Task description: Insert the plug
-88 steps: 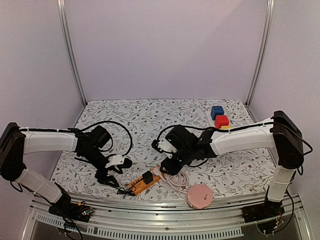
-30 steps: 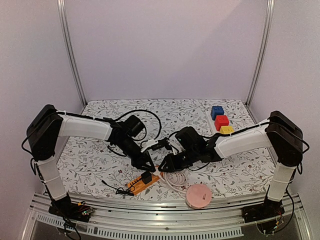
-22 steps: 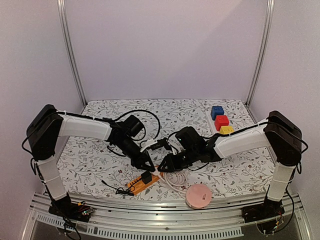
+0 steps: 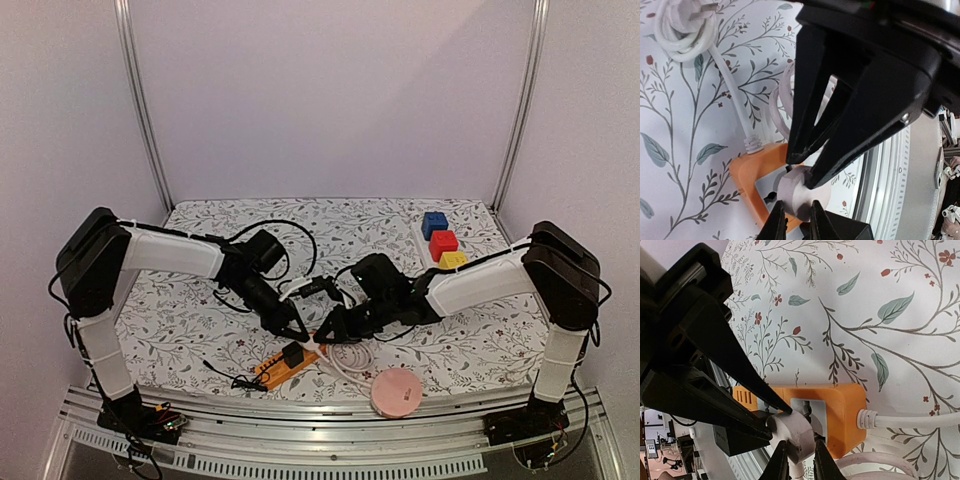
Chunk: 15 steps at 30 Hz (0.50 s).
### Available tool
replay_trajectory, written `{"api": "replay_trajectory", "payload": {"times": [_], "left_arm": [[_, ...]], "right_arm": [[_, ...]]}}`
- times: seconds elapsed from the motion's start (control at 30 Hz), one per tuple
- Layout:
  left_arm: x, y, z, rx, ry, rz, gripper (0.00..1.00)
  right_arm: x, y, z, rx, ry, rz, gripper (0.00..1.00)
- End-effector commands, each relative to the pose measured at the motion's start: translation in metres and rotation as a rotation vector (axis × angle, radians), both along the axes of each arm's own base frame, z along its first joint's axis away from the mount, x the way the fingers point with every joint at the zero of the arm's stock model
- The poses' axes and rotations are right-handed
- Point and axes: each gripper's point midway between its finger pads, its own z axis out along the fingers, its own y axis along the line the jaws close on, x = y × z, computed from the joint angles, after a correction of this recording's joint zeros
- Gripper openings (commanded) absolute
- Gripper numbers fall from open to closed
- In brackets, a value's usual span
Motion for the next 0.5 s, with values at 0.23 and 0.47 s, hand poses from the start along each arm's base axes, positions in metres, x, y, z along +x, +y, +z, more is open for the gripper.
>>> {"api": "replay_trajectory", "payload": {"times": [0.23, 0.47], "left_arm": [[-0.056, 0.033, -0.091, 0.303, 0.239, 0.137, 0.13], [-0.056, 0.041, -0.111, 0.358, 0.287, 0.182, 0.1]], "right_arm": [[-0.059, -0.064, -0.114, -0.473, -0.017, 0.152, 0.13], [-0.051, -0.085, -0.123, -0.592, -0.098, 0.131, 0.12]]}}
